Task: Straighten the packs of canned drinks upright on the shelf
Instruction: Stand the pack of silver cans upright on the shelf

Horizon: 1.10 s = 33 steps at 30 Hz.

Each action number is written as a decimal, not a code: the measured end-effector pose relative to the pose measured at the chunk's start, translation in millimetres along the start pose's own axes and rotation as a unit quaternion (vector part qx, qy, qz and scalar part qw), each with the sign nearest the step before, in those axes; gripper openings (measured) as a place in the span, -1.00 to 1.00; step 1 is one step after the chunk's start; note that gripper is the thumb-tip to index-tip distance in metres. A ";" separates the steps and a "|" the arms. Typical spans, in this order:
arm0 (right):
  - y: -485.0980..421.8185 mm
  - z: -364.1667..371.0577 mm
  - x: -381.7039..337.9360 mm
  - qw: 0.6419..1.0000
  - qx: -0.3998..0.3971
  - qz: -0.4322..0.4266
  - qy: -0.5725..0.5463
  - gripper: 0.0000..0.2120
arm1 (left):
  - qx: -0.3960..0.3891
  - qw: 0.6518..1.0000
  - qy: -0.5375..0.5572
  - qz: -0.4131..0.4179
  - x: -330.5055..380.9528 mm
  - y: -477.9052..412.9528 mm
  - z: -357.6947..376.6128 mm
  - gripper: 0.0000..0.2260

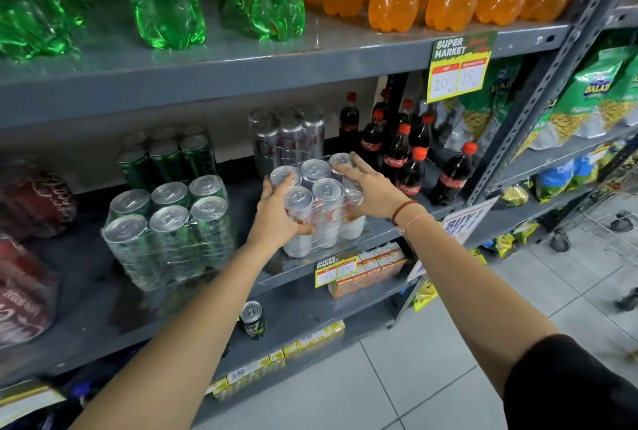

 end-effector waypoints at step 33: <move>18.4 -13.4 -118.5 0.999 0.022 -0.036 0.016 0.10 | 0.030 0.984 -0.174 0.008 -18.8 72.5 -124.1 -0.09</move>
Point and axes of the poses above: each hand's wrist, its own y-axis away from the middle knuckle, its own z-axis out of the palm, x = y × z, the point moved 4 cm from there along -y, towards the middle knuckle, and after that the axes turned 13 degrees about -x, right-handed, at the moved point
